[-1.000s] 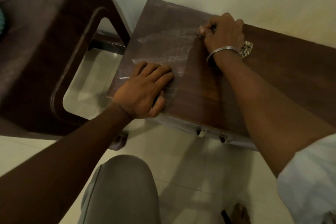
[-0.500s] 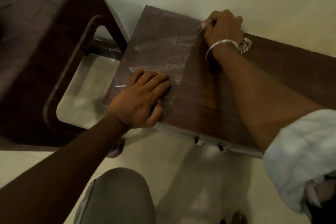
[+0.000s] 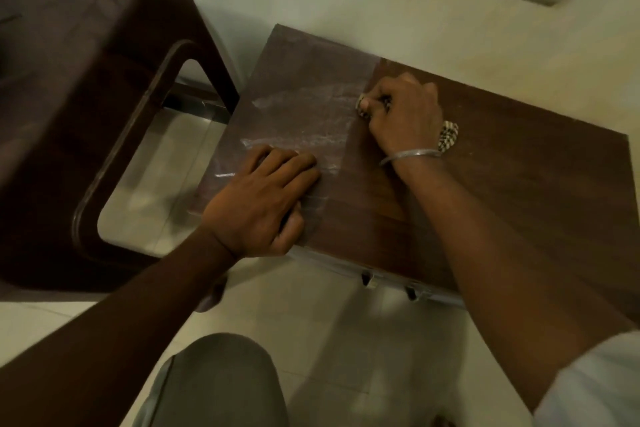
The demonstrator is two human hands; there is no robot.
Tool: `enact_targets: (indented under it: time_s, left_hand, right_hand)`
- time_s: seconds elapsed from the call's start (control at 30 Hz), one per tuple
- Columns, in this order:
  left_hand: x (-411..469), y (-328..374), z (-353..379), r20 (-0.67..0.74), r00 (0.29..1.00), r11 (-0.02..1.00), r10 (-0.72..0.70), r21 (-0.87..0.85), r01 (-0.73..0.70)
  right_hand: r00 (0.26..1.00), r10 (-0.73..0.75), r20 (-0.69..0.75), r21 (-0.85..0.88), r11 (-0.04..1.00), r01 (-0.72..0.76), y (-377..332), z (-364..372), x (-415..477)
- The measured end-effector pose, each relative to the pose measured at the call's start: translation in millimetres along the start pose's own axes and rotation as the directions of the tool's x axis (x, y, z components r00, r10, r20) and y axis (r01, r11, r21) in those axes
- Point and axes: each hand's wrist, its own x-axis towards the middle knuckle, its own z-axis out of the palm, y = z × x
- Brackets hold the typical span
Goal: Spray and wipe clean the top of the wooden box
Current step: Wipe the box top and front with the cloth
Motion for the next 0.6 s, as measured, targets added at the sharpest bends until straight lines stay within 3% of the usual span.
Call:
enact_targets:
  time_s: [0.33,0.6]
  left_hand:
    - [-1,-1,0,-0.003,1.0,1.0,0.01,0.018,-0.01]
    - [0,-1,0,0.001,1.0,0.999,0.008,0.031,-0.008]
  right_hand:
    - [0.985,0.16,0.058,-0.066,0.986,-0.156,-13,7,71]
    - [1.0,-0.02,0.001,-0.024,1.0,0.02,-17,9,-3]
